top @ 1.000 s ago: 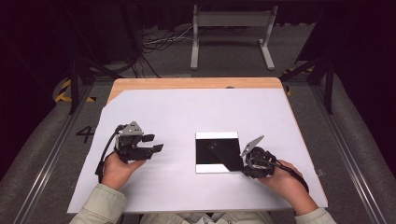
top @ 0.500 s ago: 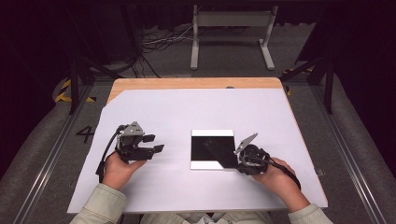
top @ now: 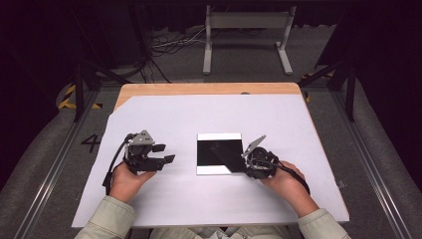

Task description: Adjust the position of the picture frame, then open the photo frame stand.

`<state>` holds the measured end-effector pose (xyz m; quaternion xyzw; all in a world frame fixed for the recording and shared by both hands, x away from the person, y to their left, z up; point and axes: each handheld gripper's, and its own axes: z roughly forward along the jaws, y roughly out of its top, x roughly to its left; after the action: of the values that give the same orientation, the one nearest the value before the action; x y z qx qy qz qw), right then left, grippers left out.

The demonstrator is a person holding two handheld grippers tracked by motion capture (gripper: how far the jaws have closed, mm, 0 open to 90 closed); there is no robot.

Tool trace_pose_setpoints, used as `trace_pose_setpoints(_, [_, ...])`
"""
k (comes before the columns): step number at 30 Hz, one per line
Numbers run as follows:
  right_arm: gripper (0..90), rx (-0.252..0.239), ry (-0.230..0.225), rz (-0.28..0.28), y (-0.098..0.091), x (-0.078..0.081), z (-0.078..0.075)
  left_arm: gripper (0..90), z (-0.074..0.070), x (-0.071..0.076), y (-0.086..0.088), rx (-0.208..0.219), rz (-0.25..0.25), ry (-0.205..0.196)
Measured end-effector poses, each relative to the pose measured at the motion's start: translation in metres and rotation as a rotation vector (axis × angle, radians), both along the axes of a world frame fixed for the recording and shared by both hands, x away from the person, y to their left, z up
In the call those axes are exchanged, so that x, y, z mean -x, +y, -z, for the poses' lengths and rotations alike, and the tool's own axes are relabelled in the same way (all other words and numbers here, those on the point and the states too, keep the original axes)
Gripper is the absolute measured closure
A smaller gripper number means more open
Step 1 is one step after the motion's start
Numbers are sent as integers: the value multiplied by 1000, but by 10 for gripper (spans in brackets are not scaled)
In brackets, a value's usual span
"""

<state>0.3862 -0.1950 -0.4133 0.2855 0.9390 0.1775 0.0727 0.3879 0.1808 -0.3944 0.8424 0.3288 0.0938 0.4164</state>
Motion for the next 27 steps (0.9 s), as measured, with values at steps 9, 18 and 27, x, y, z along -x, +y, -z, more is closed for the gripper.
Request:
trace_pose_setpoints(9, [744, -13, -9, 15, -4, 6, -5, 432, -1, 0, 1, 2, 5, -3])
trace_pose_setpoints(18, [729, -19, -12, 22, -9, 11, -10, 432, -1, 0, 0, 1, 8, -7])
trace_pose_setpoints(27, [751, -5, 11, 15, -3, 5, -2, 431, -1, 2, 1, 2, -2, -2])
